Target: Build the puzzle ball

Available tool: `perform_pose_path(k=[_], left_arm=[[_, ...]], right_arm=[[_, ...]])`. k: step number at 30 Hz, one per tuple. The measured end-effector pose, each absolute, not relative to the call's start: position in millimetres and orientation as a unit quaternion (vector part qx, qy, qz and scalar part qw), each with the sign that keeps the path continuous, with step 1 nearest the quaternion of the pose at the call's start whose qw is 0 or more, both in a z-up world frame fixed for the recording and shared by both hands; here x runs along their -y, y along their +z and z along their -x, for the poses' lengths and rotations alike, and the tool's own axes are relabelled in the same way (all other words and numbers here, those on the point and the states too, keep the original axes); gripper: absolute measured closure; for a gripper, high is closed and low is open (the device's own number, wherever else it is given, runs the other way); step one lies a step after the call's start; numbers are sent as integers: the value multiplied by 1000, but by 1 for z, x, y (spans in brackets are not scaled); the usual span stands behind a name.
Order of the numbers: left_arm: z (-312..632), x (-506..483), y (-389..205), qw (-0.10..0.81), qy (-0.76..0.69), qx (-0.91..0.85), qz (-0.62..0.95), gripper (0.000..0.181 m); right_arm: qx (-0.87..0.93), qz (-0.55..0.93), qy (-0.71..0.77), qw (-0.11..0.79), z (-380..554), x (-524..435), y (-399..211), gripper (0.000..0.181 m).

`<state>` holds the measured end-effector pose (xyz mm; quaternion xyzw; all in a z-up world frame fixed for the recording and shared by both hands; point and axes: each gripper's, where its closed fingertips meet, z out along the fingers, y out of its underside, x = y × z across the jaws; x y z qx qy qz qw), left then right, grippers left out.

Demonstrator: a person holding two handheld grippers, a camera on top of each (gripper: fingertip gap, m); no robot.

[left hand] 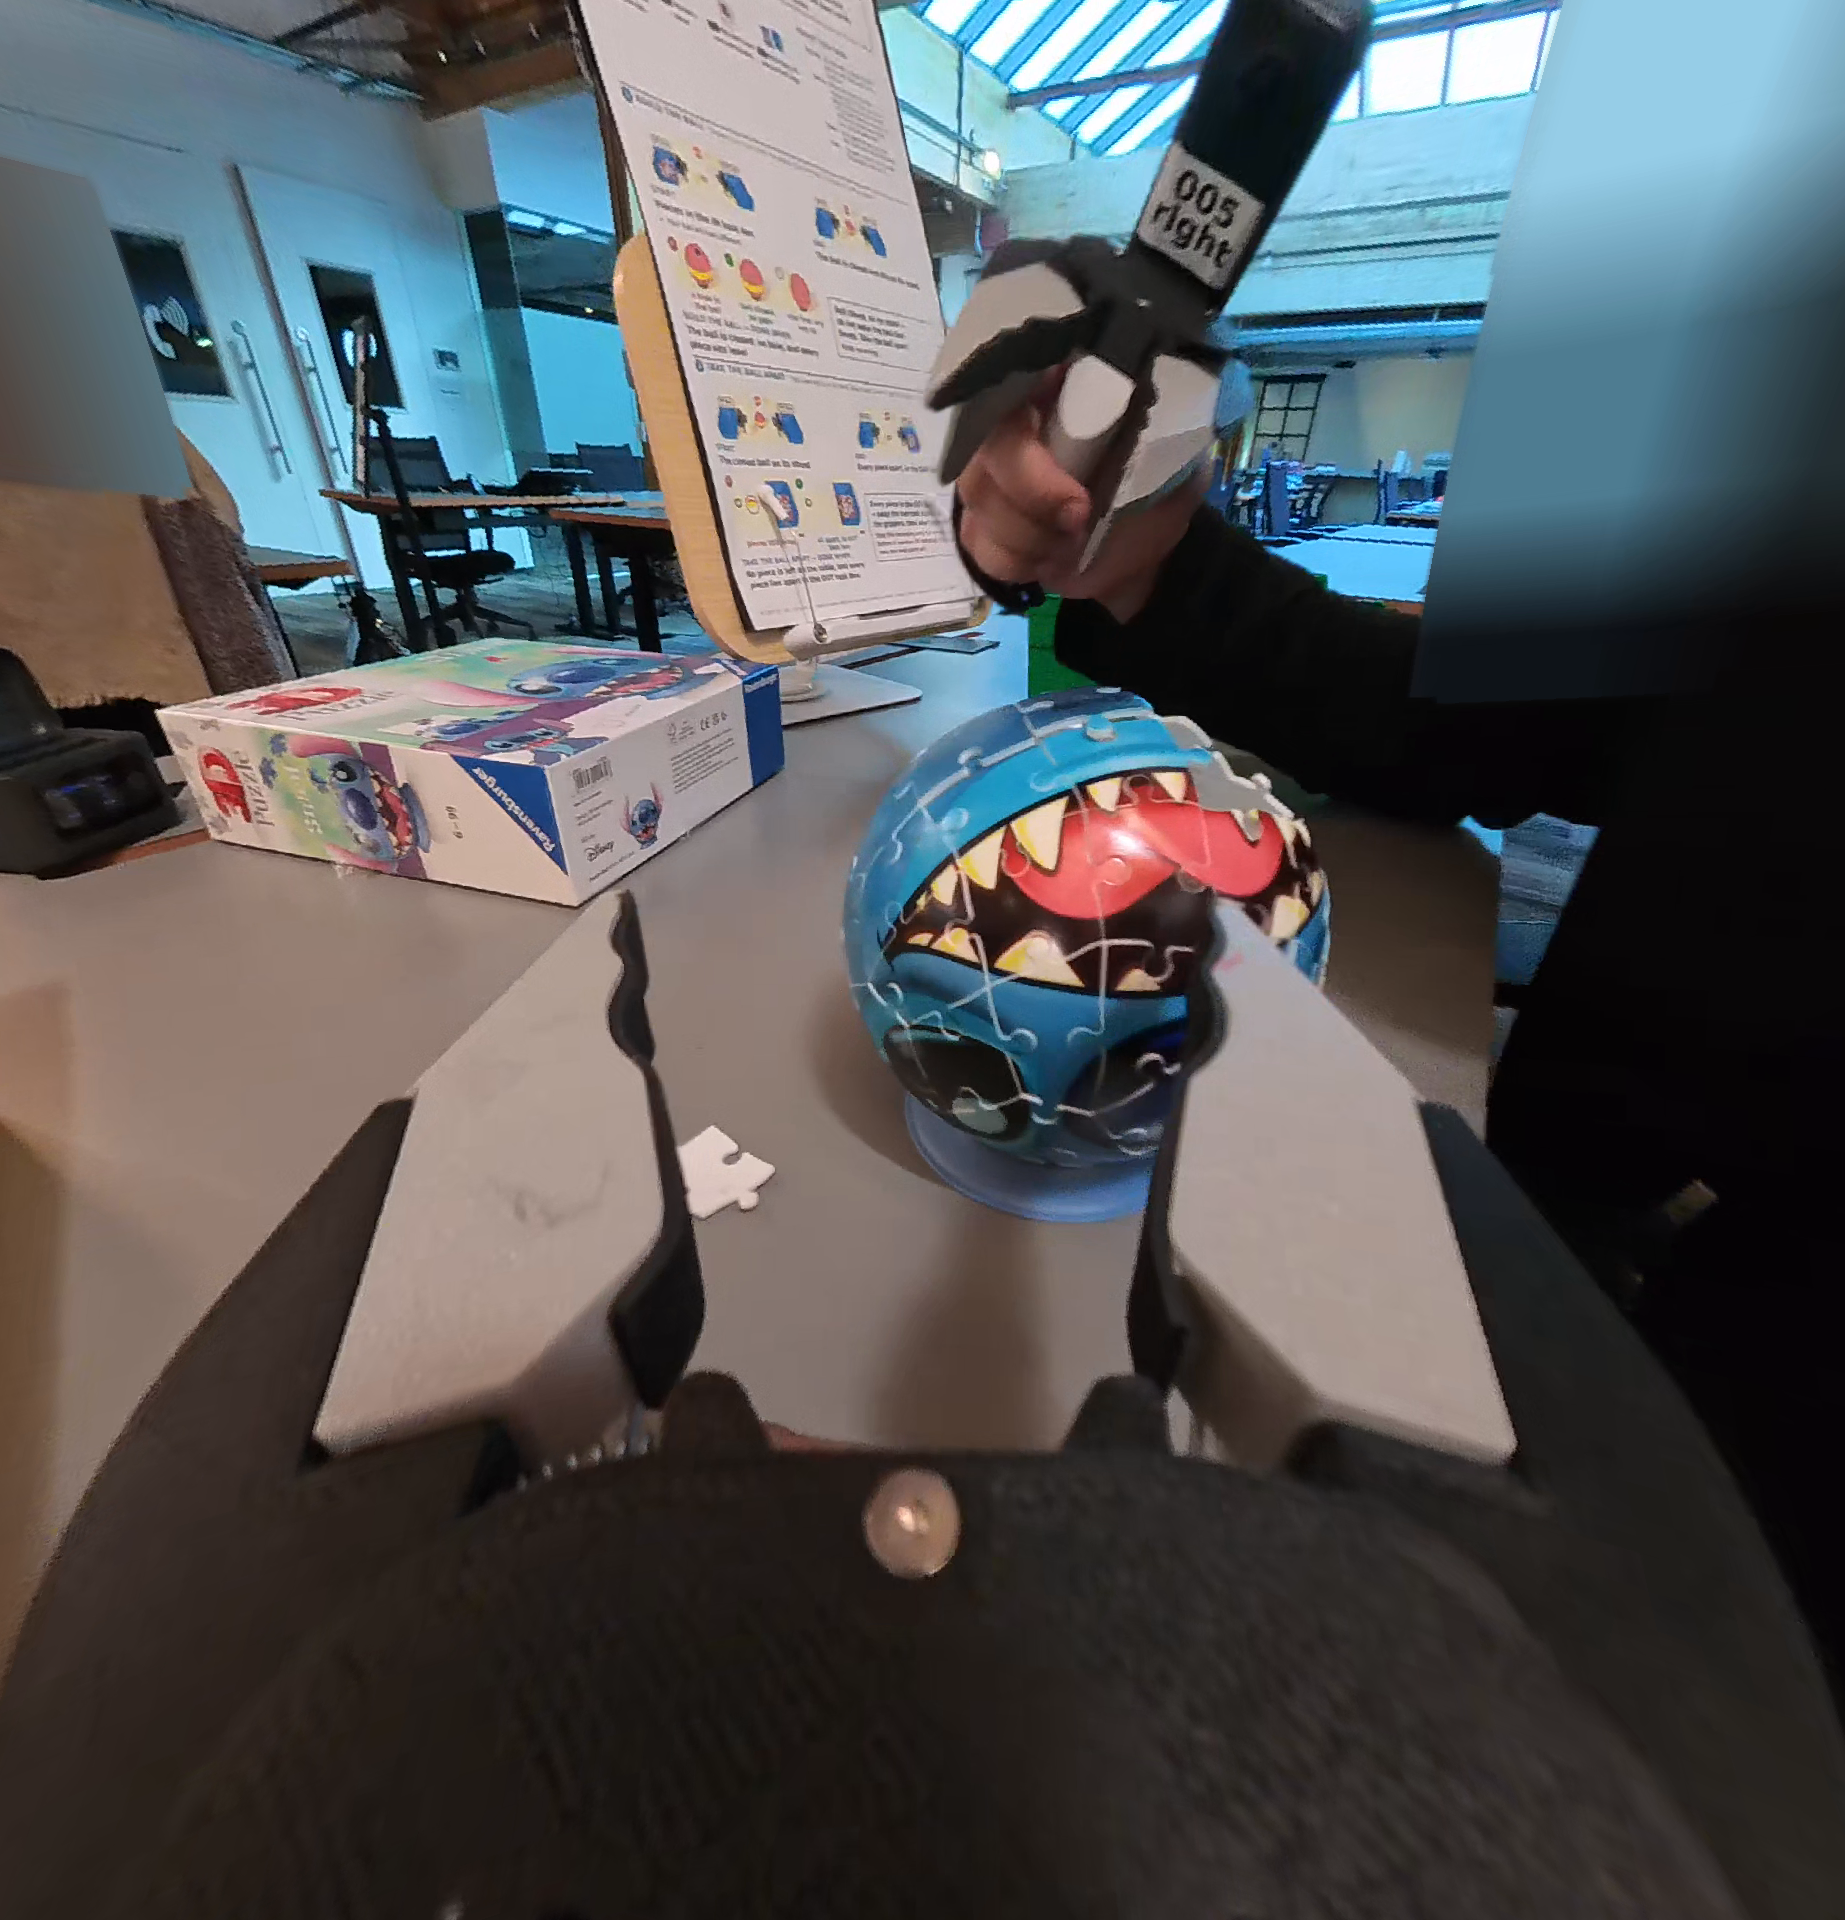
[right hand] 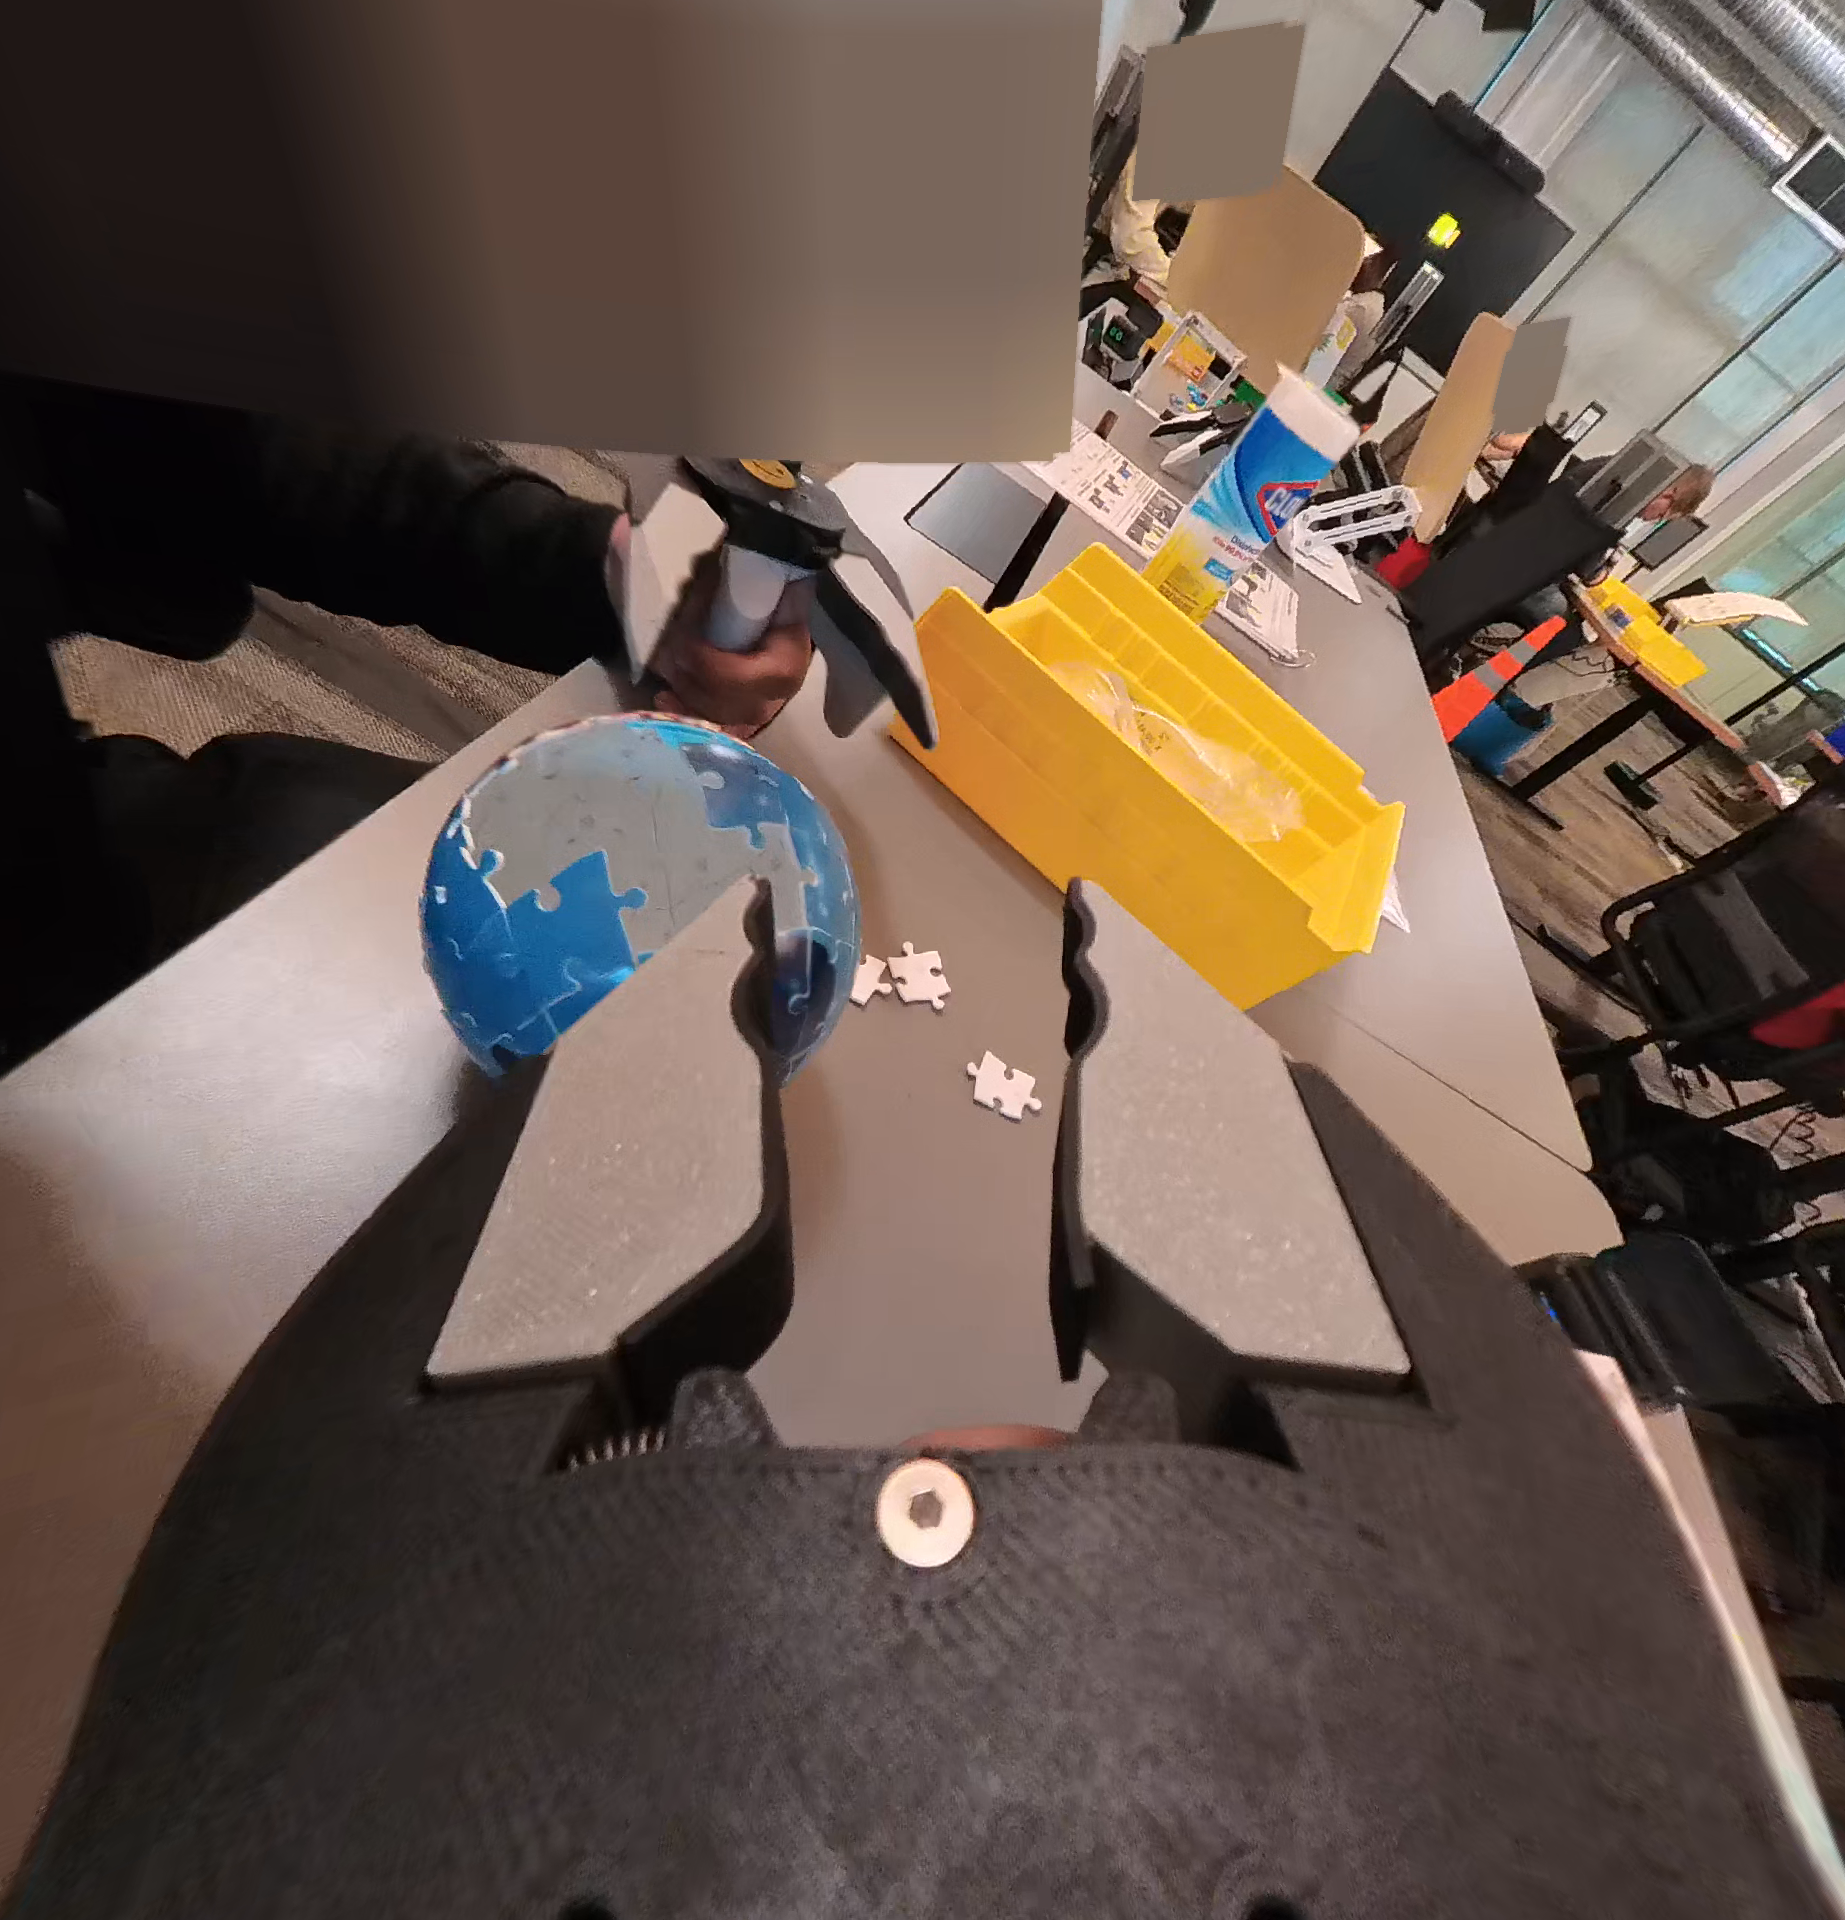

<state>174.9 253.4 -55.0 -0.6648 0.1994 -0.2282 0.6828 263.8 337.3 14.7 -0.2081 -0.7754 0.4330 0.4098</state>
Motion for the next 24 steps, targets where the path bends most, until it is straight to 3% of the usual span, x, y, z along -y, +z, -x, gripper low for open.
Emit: perform_pose_path(k=[24], left_arm=[[-152,-261,-49,703,-227,-136,661,79]], right_arm=[[829,246,323,384,-302,-357,-8,129]])
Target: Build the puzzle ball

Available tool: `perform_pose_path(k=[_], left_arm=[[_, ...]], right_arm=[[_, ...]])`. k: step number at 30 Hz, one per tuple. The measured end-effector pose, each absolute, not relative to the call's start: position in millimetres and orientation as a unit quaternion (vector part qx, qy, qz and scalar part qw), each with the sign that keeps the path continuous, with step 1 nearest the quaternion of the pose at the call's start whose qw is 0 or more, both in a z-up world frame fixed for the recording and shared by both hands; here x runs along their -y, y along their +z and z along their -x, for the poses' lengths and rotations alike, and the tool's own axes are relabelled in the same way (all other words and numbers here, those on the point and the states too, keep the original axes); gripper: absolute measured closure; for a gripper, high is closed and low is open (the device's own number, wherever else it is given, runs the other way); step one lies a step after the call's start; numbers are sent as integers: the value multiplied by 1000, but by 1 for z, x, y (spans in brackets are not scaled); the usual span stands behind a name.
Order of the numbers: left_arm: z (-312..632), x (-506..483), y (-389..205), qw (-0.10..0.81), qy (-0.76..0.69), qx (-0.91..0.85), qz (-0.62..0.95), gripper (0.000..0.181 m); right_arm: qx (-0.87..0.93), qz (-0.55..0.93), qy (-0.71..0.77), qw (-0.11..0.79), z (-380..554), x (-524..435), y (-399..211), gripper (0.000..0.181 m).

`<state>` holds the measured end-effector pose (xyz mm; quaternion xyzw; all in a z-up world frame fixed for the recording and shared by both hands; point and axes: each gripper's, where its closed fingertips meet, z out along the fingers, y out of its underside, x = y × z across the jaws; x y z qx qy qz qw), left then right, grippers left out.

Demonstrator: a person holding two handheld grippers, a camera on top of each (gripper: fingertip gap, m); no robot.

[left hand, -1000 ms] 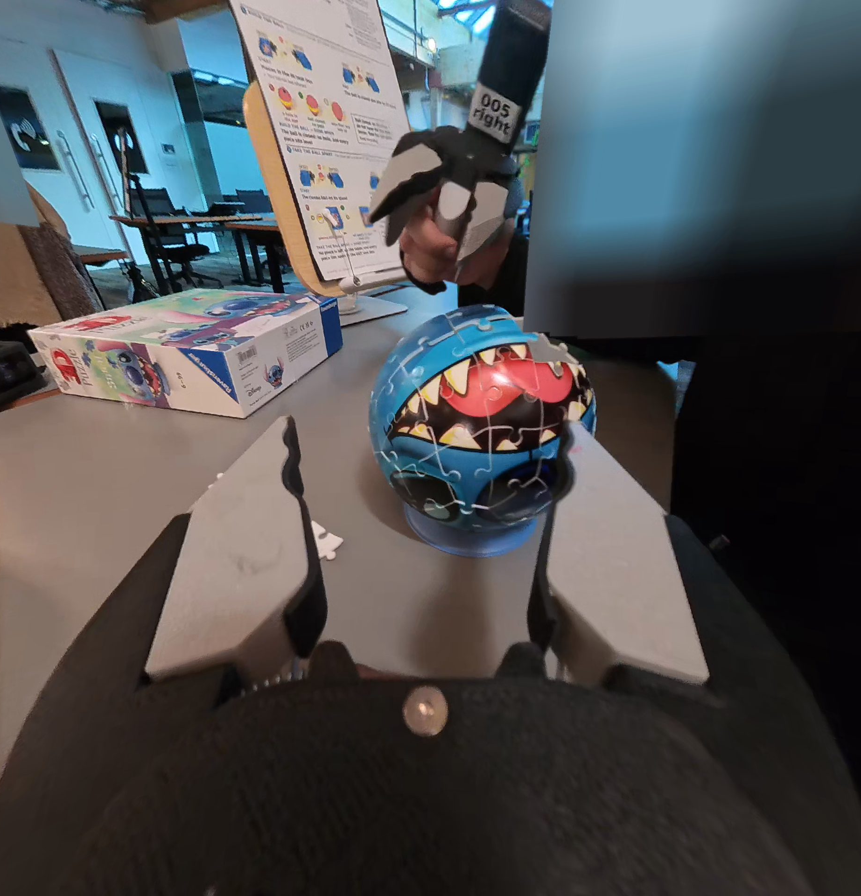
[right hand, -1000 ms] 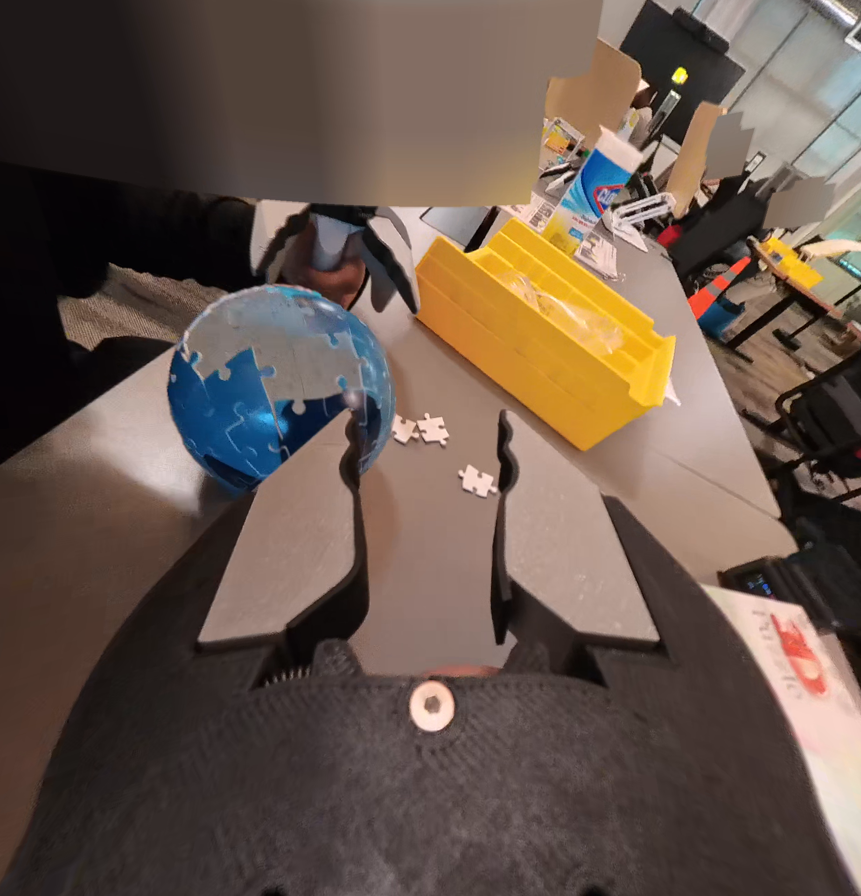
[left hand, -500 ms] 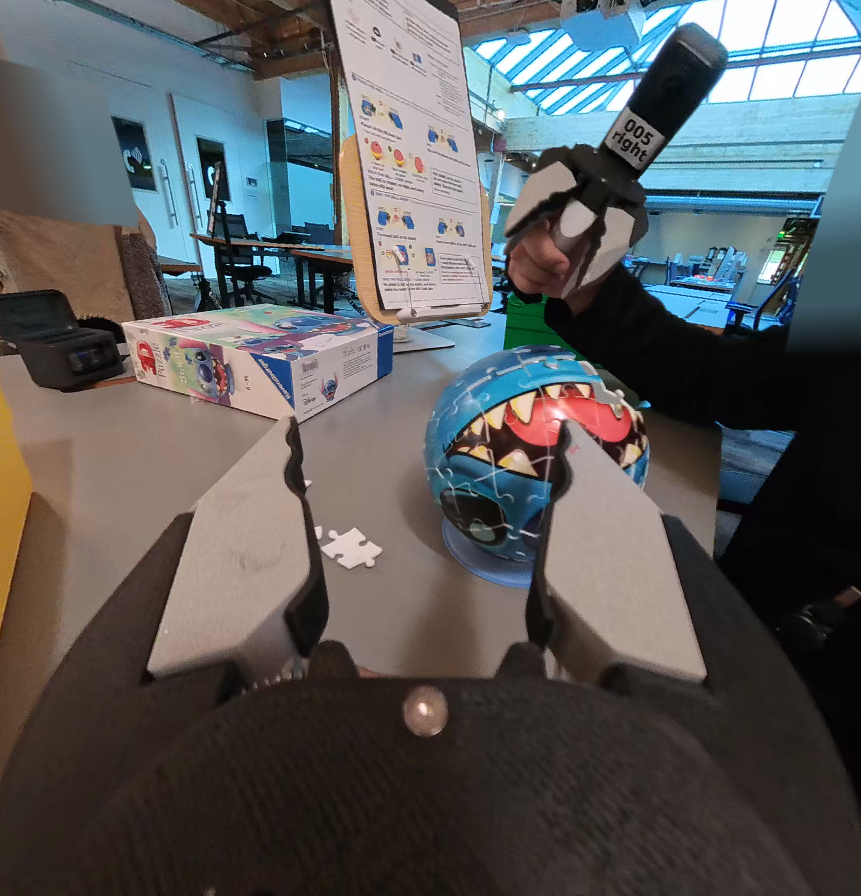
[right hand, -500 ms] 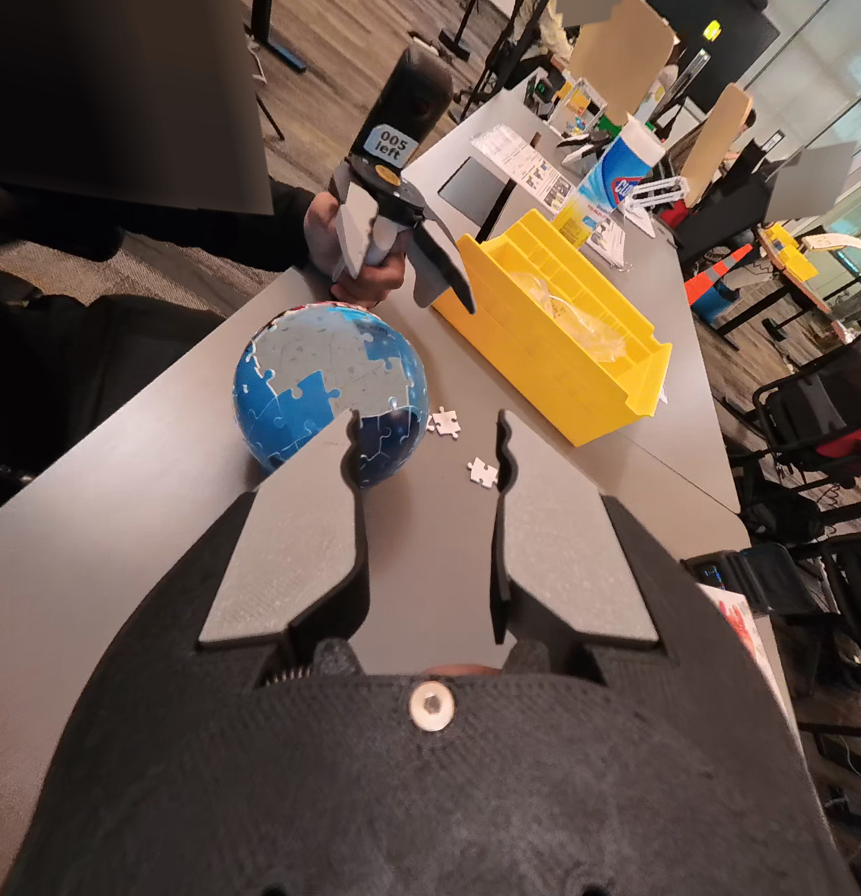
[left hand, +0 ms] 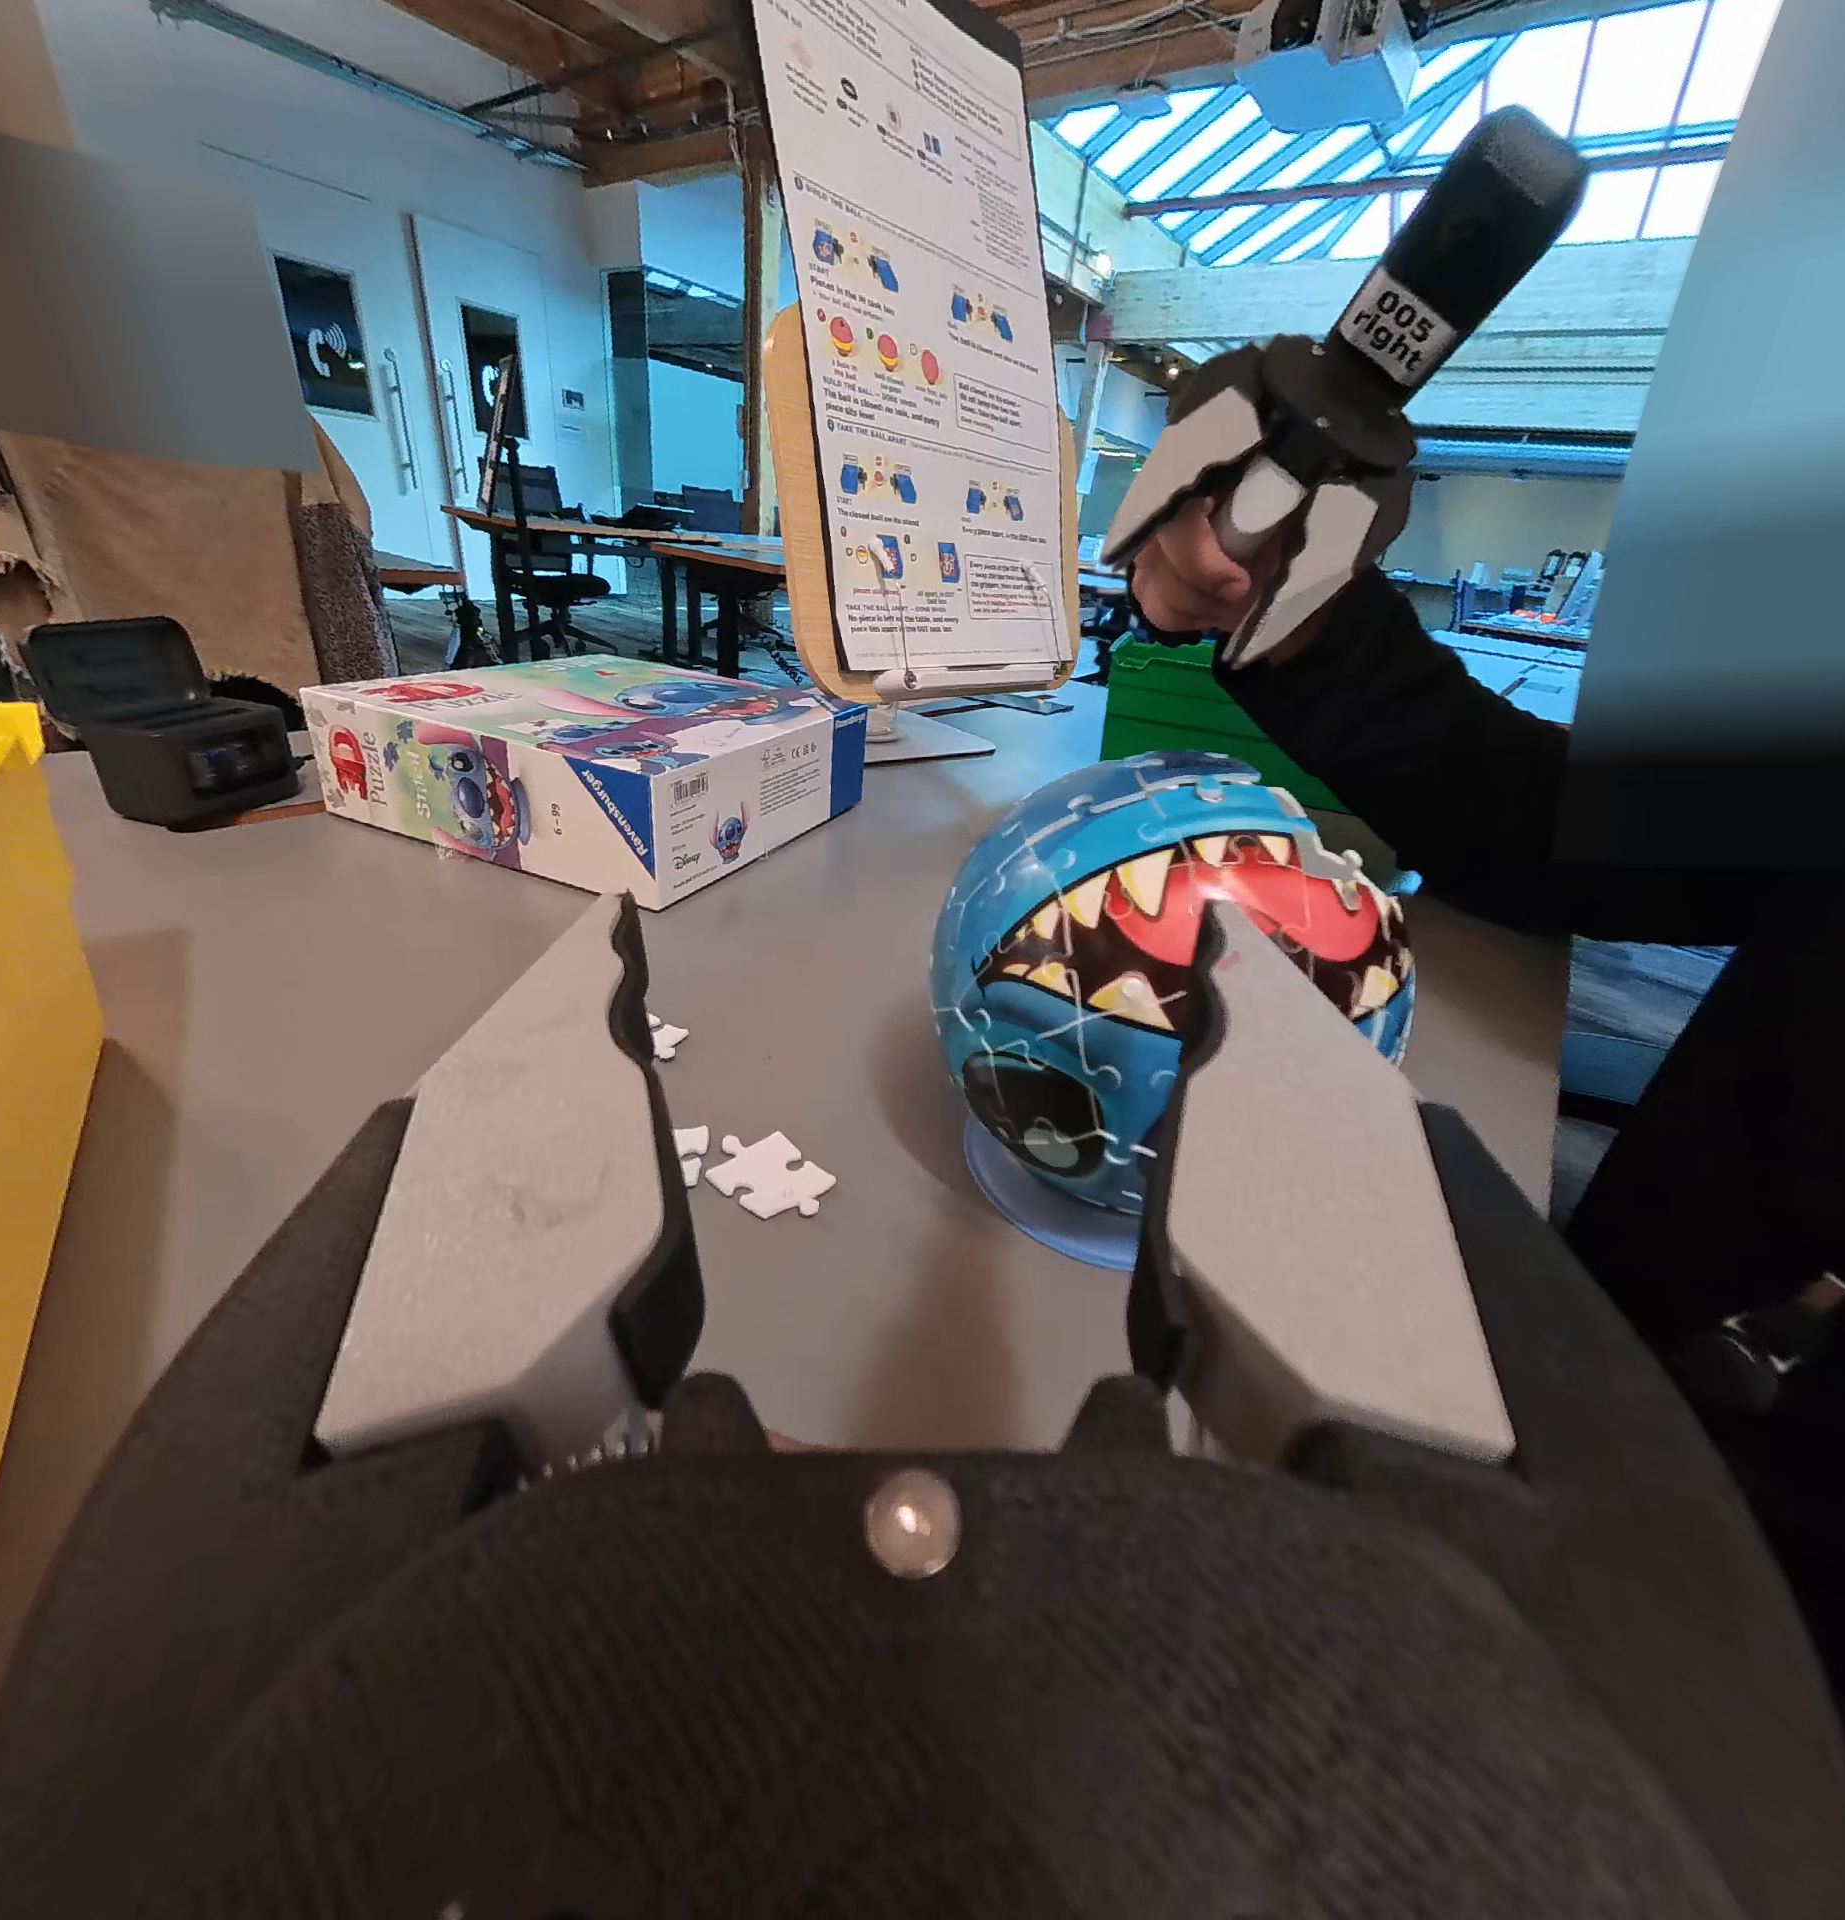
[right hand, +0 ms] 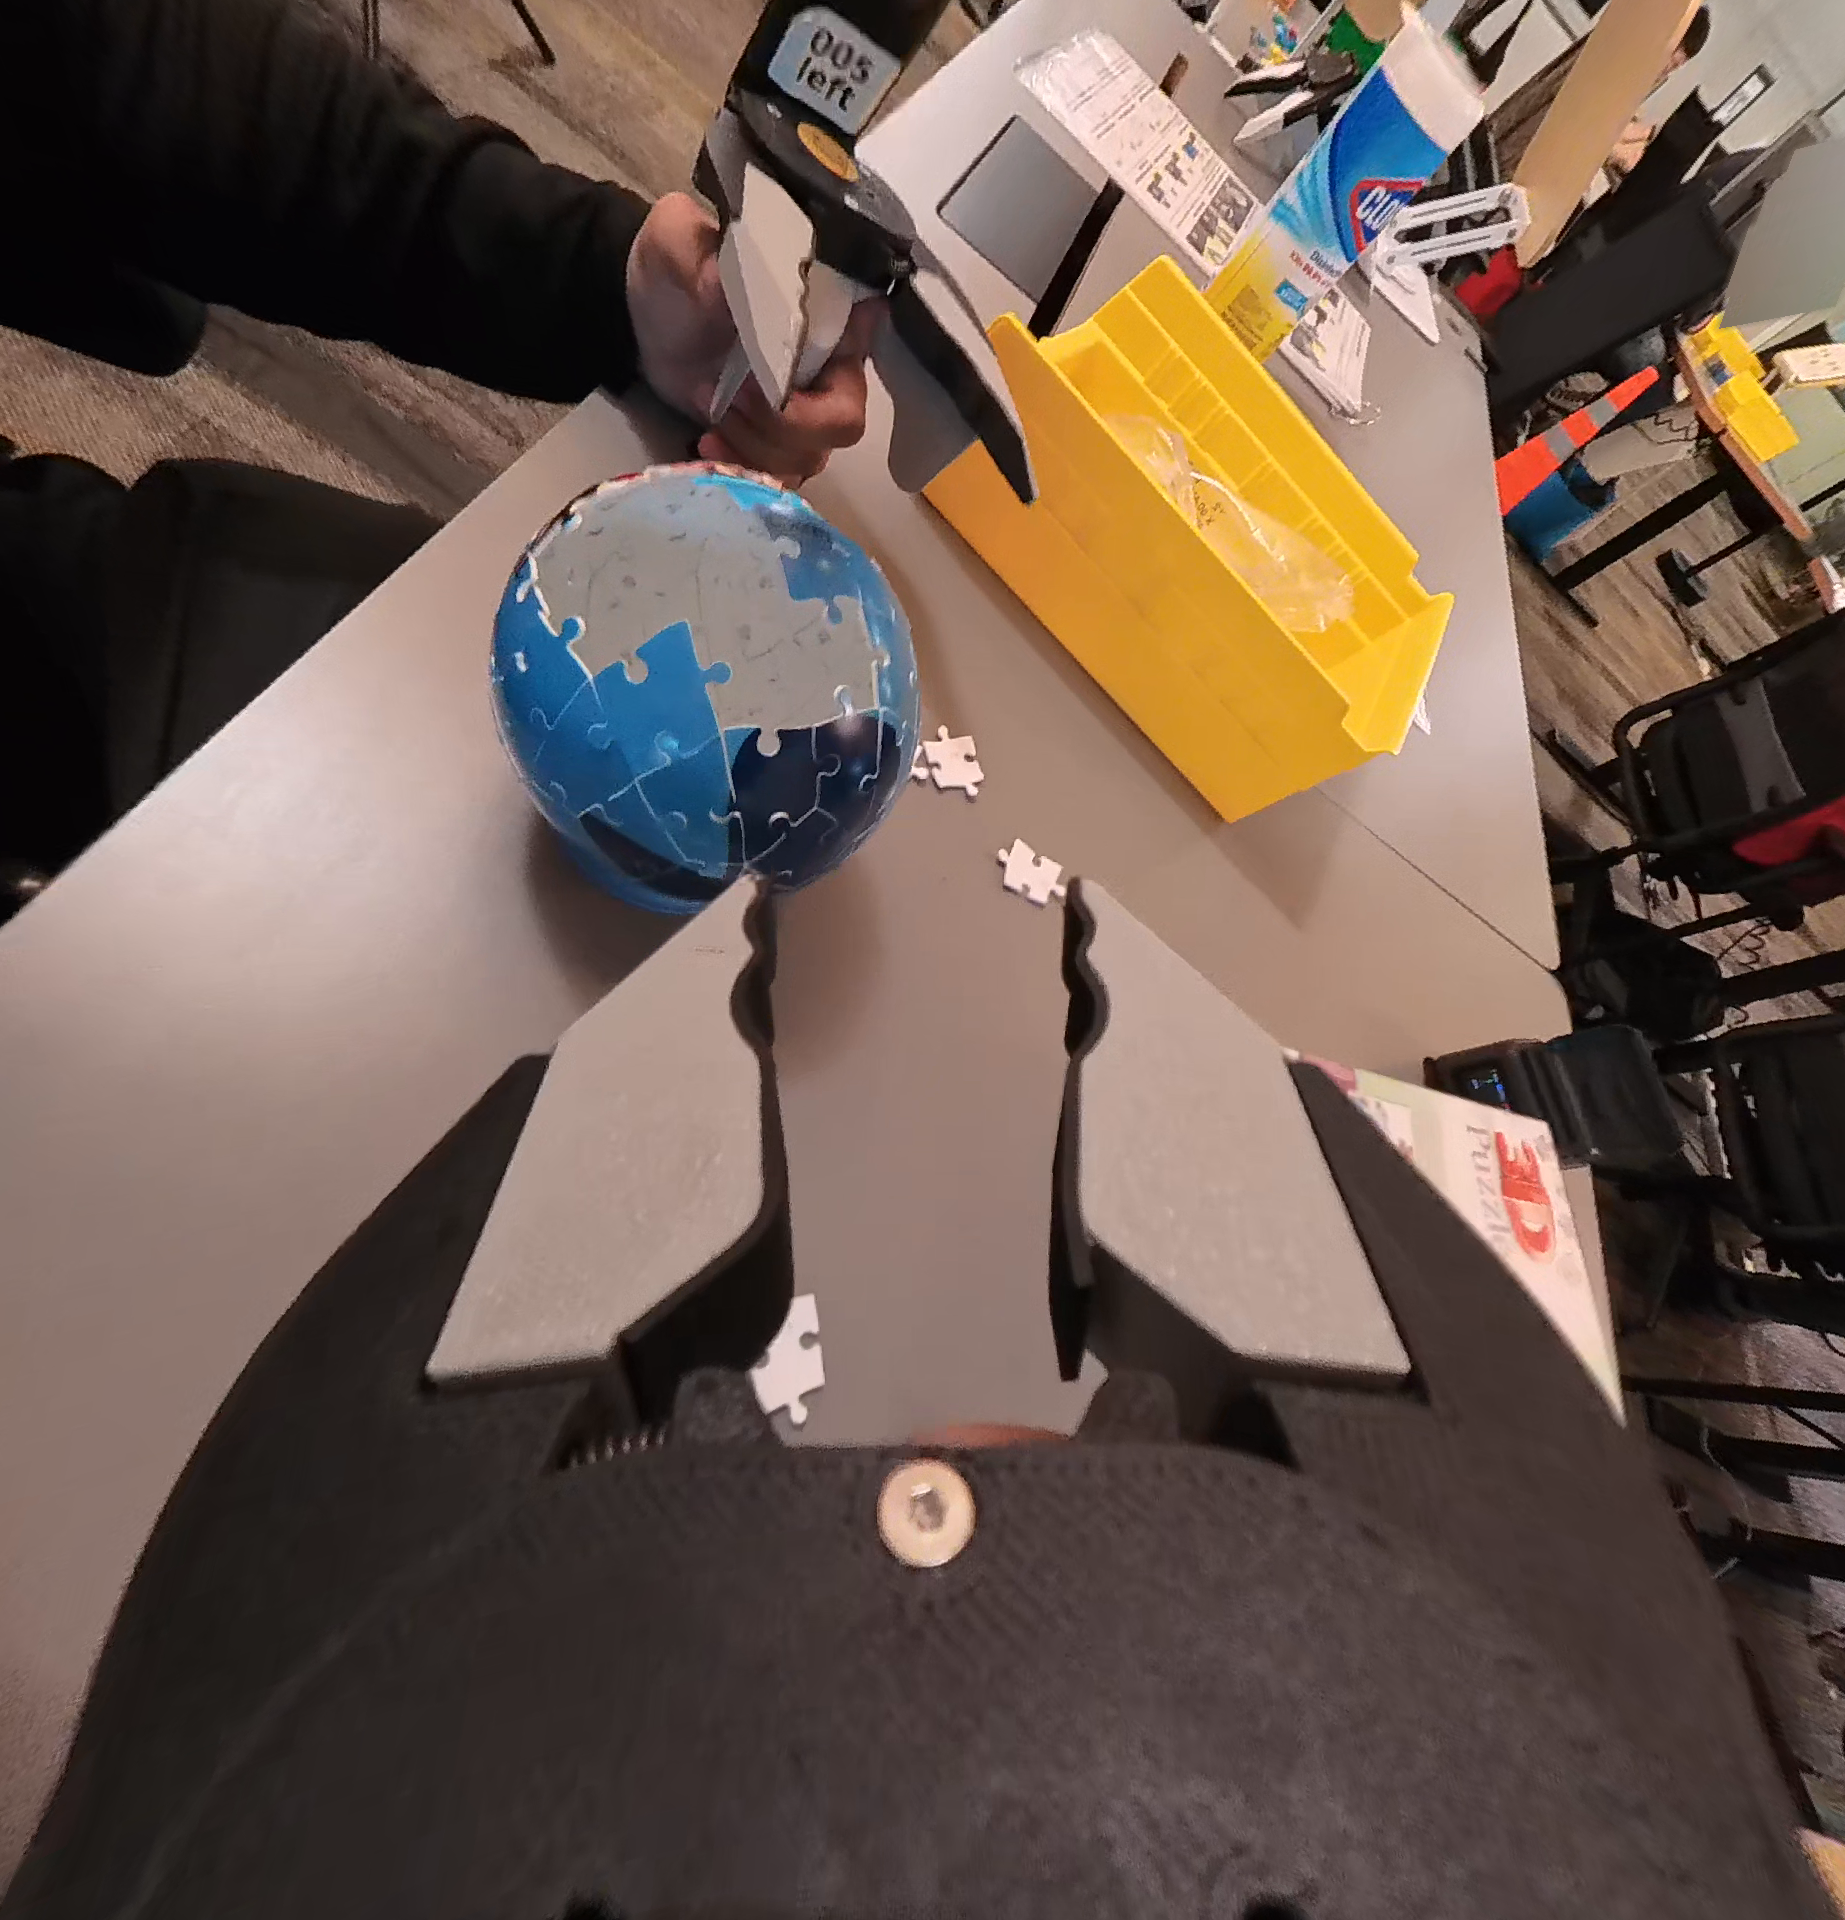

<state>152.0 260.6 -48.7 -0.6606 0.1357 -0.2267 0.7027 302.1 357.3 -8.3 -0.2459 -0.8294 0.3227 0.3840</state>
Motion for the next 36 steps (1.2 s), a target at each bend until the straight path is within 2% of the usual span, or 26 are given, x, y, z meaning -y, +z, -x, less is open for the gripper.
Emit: perform_pose_path(k=[8,18,28,33,35,36], left_arm=[[-160,-259,-51,698,-215,-165,663,80],[-164,-258,-53,697,-195,-189,663,80],[-167,-256,-53,698,-195,-199,660,80],[-170,-248,-30,705,-262,-159,640,88],[-166,-250,-13,692,-275,-108,659,111],[-168,-251,-9,673,-273,-87,681,104]], right_arm=[[837,259,299,378,-300,-377,-23,128],[818,311,345,340,-292,-414,-41,131],[831,281,344,336,-288,-391,-45,132],[822,224,379,361,-285,-340,-6,136],[819,211,398,357,-281,-316,7,142],[818,206,397,361,-277,-308,11,149]])
